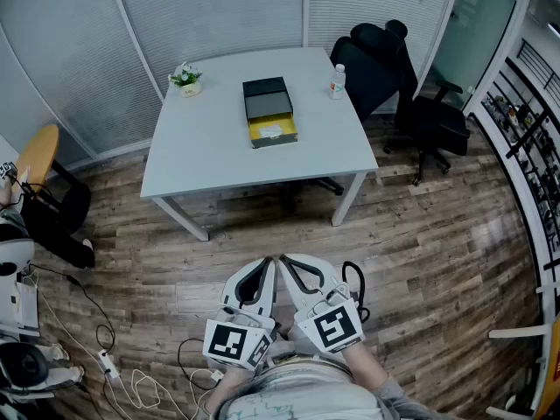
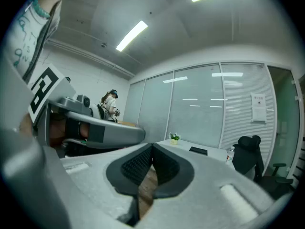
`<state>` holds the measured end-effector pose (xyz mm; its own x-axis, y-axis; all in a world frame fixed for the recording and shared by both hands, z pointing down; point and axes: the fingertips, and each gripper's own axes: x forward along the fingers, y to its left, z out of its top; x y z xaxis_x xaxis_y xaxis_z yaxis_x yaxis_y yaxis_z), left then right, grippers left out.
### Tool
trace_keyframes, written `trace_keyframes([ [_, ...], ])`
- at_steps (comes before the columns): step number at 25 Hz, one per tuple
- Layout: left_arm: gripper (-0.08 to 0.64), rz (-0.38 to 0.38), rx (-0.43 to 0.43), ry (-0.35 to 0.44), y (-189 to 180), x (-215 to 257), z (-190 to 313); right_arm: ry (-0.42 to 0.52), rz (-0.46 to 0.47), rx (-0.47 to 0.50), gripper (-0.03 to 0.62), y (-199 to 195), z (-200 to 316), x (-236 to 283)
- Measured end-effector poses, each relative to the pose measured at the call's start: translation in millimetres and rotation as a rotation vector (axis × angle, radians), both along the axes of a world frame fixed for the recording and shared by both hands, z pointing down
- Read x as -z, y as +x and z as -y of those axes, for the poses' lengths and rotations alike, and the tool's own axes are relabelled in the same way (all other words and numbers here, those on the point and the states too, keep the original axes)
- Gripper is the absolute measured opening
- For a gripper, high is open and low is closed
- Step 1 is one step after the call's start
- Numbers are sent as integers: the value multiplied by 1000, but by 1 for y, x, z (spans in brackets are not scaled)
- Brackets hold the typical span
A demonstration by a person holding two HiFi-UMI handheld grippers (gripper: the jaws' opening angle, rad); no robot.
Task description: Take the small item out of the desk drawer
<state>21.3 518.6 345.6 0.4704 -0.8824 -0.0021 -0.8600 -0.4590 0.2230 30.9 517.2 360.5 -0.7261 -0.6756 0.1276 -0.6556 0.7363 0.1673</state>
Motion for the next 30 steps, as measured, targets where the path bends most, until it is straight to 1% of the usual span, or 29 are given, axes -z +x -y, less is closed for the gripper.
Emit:
trace_keyframes([
  [7, -3, -2, -2, -6, 9, -4, 0, -19, 19, 13, 3, 9, -1, -1],
  [11, -3, -4, -2, -8, 18, -8, 2, 3, 10, 36, 3, 17, 1, -8],
  [16, -3, -5, 13, -13, 29, -11, 6, -8, 0, 52, 3, 26, 5, -5],
  [20, -3, 0, 19, -17, 36, -11, 9, -5, 9, 59, 3, 33, 8, -6],
  [27, -3, 3, 45, -33, 28, -18, 18, -8, 12, 67, 3, 33, 19, -11],
  [30, -3, -1, 46, -37, 25, -21, 28, -3, 13, 45, 3, 35, 29, -10],
])
